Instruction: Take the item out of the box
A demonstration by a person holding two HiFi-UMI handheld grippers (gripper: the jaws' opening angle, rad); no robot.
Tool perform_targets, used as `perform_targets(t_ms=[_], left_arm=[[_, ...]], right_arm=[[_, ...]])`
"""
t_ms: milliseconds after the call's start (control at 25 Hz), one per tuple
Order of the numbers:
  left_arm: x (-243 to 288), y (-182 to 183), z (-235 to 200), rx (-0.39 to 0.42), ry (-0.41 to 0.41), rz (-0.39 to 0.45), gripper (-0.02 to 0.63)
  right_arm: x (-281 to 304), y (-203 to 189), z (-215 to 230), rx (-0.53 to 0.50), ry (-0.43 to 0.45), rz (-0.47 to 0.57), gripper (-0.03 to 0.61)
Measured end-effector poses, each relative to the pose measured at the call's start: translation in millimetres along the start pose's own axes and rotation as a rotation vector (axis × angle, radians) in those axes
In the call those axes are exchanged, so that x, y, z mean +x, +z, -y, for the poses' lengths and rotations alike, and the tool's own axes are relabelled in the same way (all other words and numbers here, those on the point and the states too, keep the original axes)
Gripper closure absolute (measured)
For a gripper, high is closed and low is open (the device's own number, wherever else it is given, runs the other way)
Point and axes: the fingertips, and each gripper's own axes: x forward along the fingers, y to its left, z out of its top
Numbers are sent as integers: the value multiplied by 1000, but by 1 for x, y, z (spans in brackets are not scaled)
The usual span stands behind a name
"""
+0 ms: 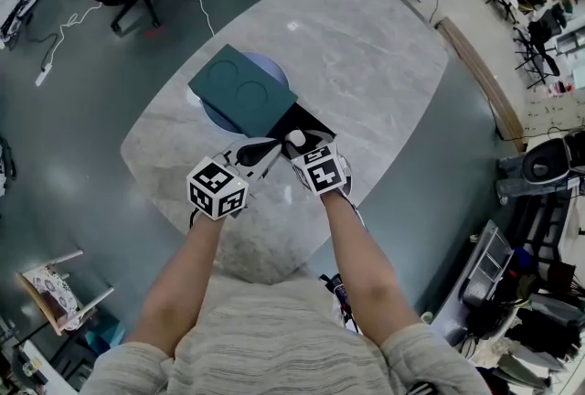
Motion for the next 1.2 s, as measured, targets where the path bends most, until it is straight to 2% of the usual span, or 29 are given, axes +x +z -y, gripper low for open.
perform_targets(t_ms=[680,1200], left_arm=[[-3,17,15,41,-36,5,592],[-8,45,41,83,-67,41,592]], right_arm=[[-43,31,4,34,-52,116,406],[-103,47,-9,100,-65,276,405]])
